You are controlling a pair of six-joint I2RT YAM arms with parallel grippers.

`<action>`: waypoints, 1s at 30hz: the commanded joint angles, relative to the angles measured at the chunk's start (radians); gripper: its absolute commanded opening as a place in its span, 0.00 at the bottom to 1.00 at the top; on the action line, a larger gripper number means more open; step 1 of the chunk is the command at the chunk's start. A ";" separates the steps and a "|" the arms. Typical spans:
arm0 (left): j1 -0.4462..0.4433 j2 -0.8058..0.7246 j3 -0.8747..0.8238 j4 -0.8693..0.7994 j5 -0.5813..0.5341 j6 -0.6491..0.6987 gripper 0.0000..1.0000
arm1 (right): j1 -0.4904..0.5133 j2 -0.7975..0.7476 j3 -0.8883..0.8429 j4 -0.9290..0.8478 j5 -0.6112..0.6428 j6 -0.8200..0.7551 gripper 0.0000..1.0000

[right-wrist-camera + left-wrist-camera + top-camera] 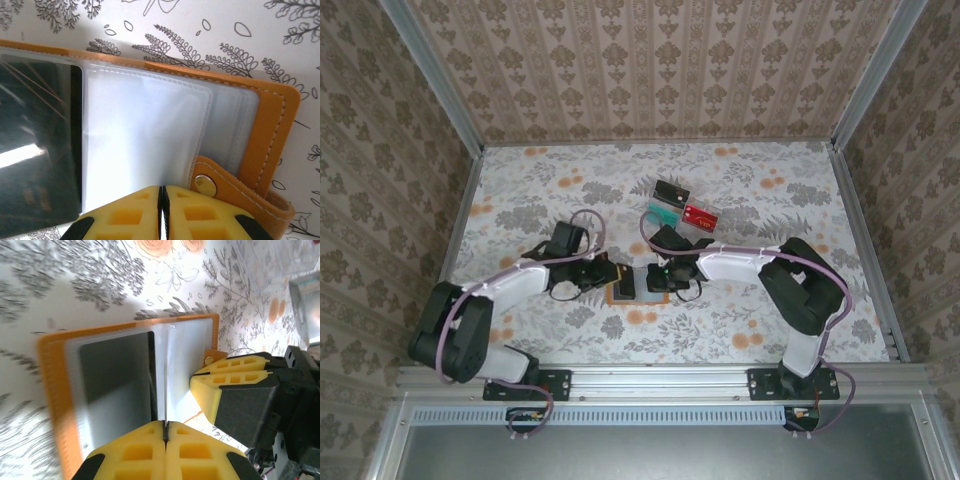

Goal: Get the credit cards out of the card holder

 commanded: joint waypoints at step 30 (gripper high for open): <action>0.068 -0.213 0.101 0.401 0.085 -0.431 0.00 | -0.255 -0.158 -0.104 1.030 -0.577 0.626 0.60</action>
